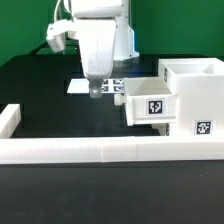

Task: Assemble drawer

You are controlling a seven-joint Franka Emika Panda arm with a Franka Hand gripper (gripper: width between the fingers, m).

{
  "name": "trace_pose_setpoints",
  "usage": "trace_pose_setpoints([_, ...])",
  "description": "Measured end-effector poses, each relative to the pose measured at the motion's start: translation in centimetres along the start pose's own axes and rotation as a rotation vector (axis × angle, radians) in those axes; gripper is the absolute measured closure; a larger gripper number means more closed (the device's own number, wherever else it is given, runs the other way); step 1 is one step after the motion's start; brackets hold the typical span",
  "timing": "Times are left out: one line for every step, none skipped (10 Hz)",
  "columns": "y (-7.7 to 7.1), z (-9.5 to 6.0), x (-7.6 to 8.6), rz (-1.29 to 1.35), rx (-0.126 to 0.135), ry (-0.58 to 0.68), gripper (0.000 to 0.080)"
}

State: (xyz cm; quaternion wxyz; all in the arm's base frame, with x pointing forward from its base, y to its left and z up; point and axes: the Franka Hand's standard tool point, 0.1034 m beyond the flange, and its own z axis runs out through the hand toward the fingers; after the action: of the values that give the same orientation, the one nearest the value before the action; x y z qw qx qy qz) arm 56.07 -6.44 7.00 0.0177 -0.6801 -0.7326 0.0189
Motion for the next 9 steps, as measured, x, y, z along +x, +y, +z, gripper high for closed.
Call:
trace_pose_setpoints([0.0,0.6,0.3,0.013,0.008,0.012,0.0150])
trace_pose_setpoints([0.2,0.9,1.0,0.003,0.011,0.019,0.0150])
trace_pose_setpoints([0.5,1.4,1.0,-0.010,0.019,0.053,0.0150])
trace_pose_setpoints([0.7,1.9,0.8,0.013,0.027,0.114,0.0150])
trace_pose_setpoints([1.1,2.0,0.9,0.037,0.030,0.148,0.0150])
trace_pose_setpoints([1.5,2.2,1.1,0.052,0.031,0.174,0.0150])
trace_pose_setpoints([2.1,2.2,1.3,0.084,0.034,0.202,0.0150])
trace_pose_setpoints([2.6,2.1,2.0,0.093,0.029,0.206,0.0150])
trace_pose_setpoints([2.9,2.1,3.2,0.109,0.031,0.206,0.0150])
